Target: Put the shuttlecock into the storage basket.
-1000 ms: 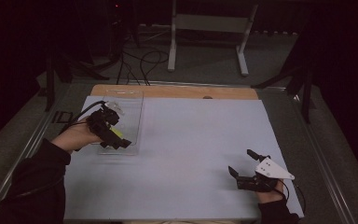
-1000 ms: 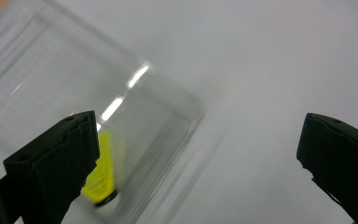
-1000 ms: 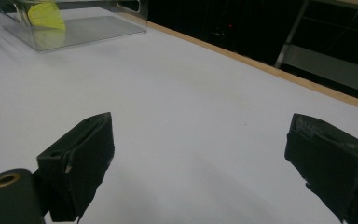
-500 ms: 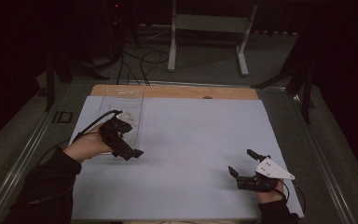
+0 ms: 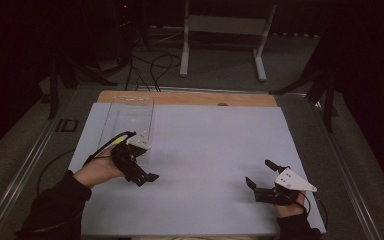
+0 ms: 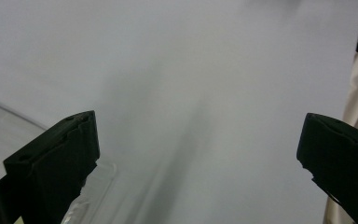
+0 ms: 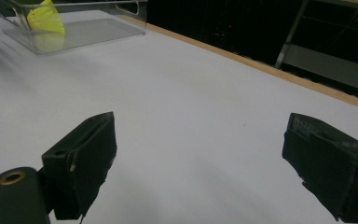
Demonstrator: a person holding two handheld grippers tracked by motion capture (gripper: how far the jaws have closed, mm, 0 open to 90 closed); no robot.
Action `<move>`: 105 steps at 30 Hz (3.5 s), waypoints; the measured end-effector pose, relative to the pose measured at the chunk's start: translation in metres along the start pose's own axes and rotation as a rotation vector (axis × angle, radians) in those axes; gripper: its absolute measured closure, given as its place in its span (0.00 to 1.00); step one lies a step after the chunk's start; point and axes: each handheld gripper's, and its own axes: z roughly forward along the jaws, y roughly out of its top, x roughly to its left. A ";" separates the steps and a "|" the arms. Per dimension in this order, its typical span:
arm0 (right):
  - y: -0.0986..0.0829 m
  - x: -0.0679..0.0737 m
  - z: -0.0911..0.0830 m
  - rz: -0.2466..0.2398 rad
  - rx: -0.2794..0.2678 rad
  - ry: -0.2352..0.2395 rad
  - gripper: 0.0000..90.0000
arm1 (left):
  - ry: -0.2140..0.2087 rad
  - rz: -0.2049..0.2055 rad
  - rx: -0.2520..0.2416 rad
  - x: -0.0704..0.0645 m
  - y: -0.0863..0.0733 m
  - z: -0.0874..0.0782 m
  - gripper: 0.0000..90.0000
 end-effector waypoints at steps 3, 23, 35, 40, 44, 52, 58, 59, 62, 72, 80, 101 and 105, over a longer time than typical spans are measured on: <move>0.000 0.000 0.001 -0.007 0.006 0.007 0.11 | 0.000 0.014 -0.006 -0.007 -0.004 0.004 0.00; 0.000 0.000 0.001 -0.003 0.003 0.021 0.11 | -0.002 -0.022 -0.094 -0.030 -0.049 0.020 0.00; 0.000 0.000 0.002 -0.004 0.004 0.025 0.11 | 0.011 -0.096 -0.140 -0.027 -0.087 0.026 0.00; 0.000 0.001 0.003 -0.009 0.008 0.026 0.11 | 0.012 -0.141 -0.165 -0.024 -0.102 0.030 0.00; 0.000 0.001 0.003 -0.009 0.009 0.025 0.11 | 0.059 -0.174 -0.175 -0.023 -0.110 0.029 0.00; 0.000 0.001 0.003 -0.008 0.010 0.029 0.11 | 0.120 -0.262 -0.269 -0.026 -0.123 0.028 0.00; 0.000 0.001 0.004 -0.009 0.014 0.033 0.11 | 0.147 -0.264 -0.305 -0.031 -0.128 0.030 0.00; 0.000 0.001 0.004 -0.011 0.017 0.030 0.11 | 0.158 -0.262 -0.307 -0.031 -0.128 0.031 0.00; 0.000 0.001 0.004 -0.008 0.018 0.033 0.11 | 0.182 -0.258 -0.303 -0.034 -0.127 0.033 0.00; -0.001 0.000 0.004 -0.003 0.011 0.038 0.11 | 0.225 -0.291 -0.337 -0.037 -0.127 0.039 0.00; -0.001 -0.001 0.003 0.004 0.008 0.048 0.11 | 0.259 -0.294 -0.373 -0.035 -0.132 0.041 0.00; -0.003 -0.002 0.005 0.026 0.015 0.071 0.11 | 0.272 -0.309 -0.396 -0.034 -0.136 0.045 0.00; -0.004 -0.003 0.005 0.032 0.018 0.074 0.11 | 0.267 -0.308 -0.398 -0.035 -0.136 0.045 0.00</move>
